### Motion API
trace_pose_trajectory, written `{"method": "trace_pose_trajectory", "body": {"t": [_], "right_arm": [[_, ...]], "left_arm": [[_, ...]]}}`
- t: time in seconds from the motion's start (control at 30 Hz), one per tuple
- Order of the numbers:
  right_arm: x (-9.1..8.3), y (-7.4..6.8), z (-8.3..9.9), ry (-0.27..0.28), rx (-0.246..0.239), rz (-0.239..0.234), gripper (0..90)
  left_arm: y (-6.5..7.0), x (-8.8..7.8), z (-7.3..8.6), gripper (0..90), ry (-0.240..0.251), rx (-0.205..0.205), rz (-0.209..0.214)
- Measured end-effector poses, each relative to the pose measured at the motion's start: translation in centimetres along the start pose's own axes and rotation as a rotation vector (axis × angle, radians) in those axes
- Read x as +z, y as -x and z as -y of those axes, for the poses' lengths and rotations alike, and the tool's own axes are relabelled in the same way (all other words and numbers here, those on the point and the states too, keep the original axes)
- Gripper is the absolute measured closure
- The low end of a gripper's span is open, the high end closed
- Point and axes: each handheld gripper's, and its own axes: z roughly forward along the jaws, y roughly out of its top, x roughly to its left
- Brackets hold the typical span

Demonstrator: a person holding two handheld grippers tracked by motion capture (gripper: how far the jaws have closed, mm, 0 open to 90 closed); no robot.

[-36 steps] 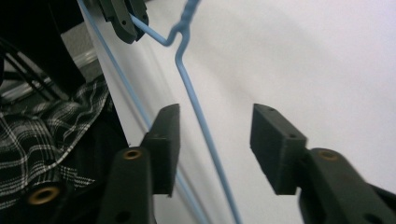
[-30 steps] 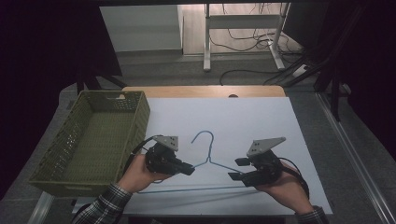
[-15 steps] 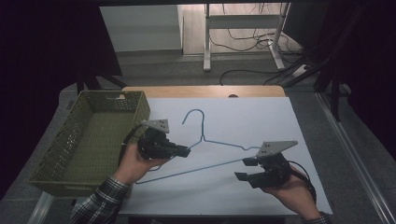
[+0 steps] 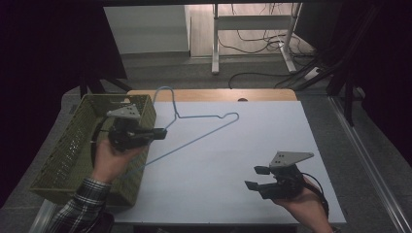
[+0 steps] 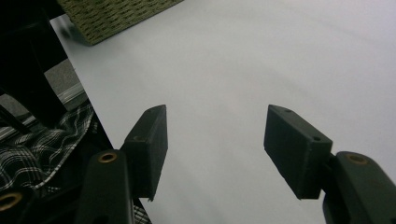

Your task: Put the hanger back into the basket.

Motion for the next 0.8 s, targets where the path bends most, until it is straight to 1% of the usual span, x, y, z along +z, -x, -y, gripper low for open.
{"method": "trace_pose_trajectory", "body": {"t": [0.07, 0.13, 0.17, 0.2, 0.23, 0.27, 0.3, 0.33, 0.37, 0.47, 0.5, 0.53, 0.57, 0.63, 0.67, 0.73, 0.77, 0.8], "right_arm": [[0.1, 0.0, 0.1, 0.002, 0.006, -0.001, 39.4], [0.1, 0.0, 0.3, 0.004, 0.008, 0.002, 39.4], [0.2, 0.0, 0.5, 0.002, 0.012, 0.005, 38.7], [0.2, 0.0, 0.5, 0.002, 0.012, 0.005, 38.7], [0.3, 0.0, 0.6, 0.002, 0.015, 0.011, 38.3], [0.3, 0.0, 0.6, 0.002, 0.015, 0.011, 38.3], [0.3, 0.1, 0.8, 0.002, 0.02, 0.014, 37.9], [0.3, 0.1, 0.8, 0.002, 0.02, 0.014, 37.9], [0.3, 0.0, 0.9, 0.003, 0.023, 0.015, 37.7], [0.3, 0.0, 1.1, 0.004, 0.026, 0.015, 36.7], [0.3, 0.0, 1.2, 0.005, 0.03, 0.017, 36.2], [0.3, 0.0, 1.2, 0.005, 0.03, 0.017, 36.2], [0.3, 0.0, 1.4, 0.003, 0.029, 0.017, 35.8], [0.3, 0.0, 1.4, 0.003, 0.03, 0.02, 35.6], [0.3, 0.0, 1.5, 0.001, 0.034, 0.019, 35.3], [0.3, 0.0, 1.6, -0.003, 0.037, 0.019, 35.0], [0.4, 0.0, 1.7, -0.005, 0.038, 0.02, 34.8], [0.4, 0.0, 1.7, -0.005, 0.038, 0.02, 34.8]], "left_arm": [[-0.6, -1.0, 0.3, 87.1, 0.002, -0.001, -0.05], [-1.1, -2.0, 0.6, 87.0, 0.01, -0.011, -0.08], [-1.7, -3.0, 1.0, 87.0, 0.017, -0.023, -0.101], [-1.7, -3.0, 1.0, 87.0, 0.017, -0.023, -0.101], [-2.2, -4.0, 1.4, 87.0, 0.027, -0.034, -0.127], [-2.2, -4.0, 1.4, 87.0, 0.027, -0.034, -0.127], [-2.7, -5.1, 1.9, 87.0, 0.041, -0.048, -0.153], [-2.7, -5.1, 1.9, 87.0, 0.041, -0.048, -0.153], [-3.0, -5.6, 2.2, 87.0, 0.044, -0.053, -0.16], [-3.7, -7.1, 3.0, 87.0, 0.049, -0.069, -0.204], [-4.2, -8.1, 3.7, 87.0, 0.061, -0.087, -0.23], [-4.2, -8.1, 3.7, 87.0, 0.061, -0.087, -0.23], [-4.5, -8.6, 4.1, 87.0, 0.065, -0.096, -0.237], [-4.9, -9.5, 4.8, 87.0, 0.073, -0.106, -0.268], [-5.2, -9.9, 5.2, 87.0, 0.081, -0.119, -0.272], [-5.7, -10.6, 6.0, 87.0, 0.088, -0.126, -0.305], [-6.1, -10.8, 6.4, 87.0, 0.088, -0.138, -0.306], [-6.4, -11.0, 6.8, 87.0, 0.088, -0.146, -0.321]]}}
